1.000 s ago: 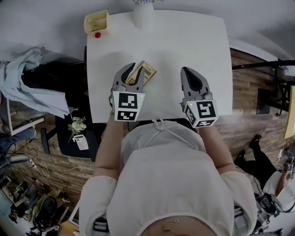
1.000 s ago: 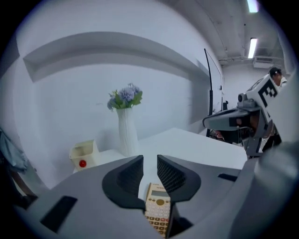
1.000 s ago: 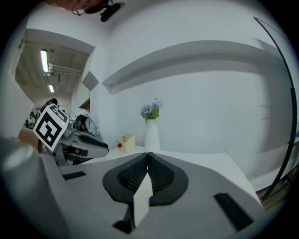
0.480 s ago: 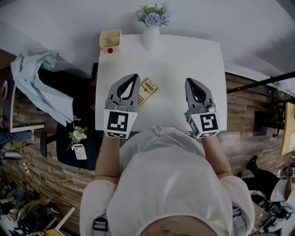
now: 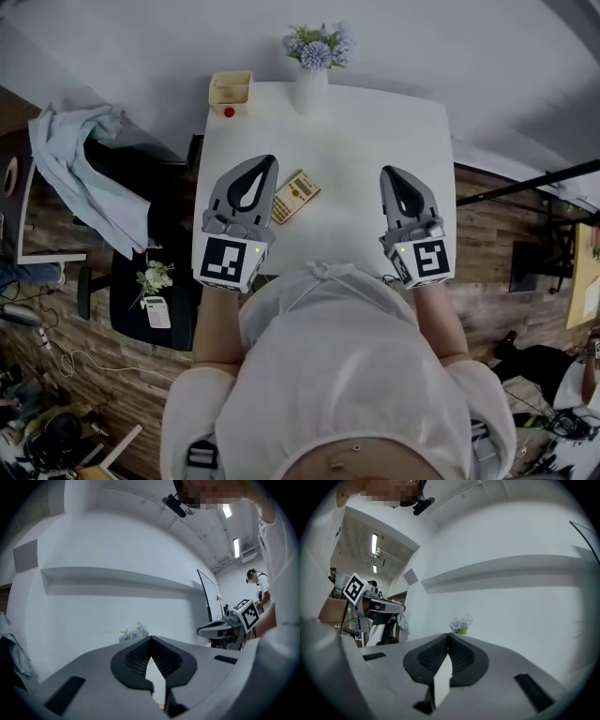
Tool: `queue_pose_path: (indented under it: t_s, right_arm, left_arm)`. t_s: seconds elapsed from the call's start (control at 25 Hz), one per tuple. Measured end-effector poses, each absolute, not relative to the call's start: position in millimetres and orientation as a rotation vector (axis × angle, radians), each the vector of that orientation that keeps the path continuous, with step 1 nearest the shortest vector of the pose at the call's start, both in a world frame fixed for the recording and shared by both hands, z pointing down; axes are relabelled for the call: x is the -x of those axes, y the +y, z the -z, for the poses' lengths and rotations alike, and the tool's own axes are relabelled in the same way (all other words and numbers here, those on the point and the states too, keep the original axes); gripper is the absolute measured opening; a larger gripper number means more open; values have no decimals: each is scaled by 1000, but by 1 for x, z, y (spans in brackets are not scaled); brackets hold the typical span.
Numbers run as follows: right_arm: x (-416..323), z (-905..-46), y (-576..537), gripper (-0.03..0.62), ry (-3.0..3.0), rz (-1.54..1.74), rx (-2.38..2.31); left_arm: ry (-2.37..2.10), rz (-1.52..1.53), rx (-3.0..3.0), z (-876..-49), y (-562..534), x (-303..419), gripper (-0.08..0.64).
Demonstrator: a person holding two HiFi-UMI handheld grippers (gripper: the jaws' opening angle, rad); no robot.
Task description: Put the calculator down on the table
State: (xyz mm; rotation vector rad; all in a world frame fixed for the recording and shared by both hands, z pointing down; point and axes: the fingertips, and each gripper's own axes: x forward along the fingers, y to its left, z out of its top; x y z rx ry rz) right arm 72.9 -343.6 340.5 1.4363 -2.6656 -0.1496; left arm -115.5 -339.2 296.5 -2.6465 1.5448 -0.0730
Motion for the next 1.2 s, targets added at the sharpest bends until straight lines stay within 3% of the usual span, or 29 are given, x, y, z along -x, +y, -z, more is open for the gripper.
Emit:
queue_pose_path:
  t_s: [1.2]
  right_arm:
    - [-60, -343, -345, 3, -2669, 133, -1455]
  left_arm:
    - [1558, 134, 2684, -313, -343, 119, 18]
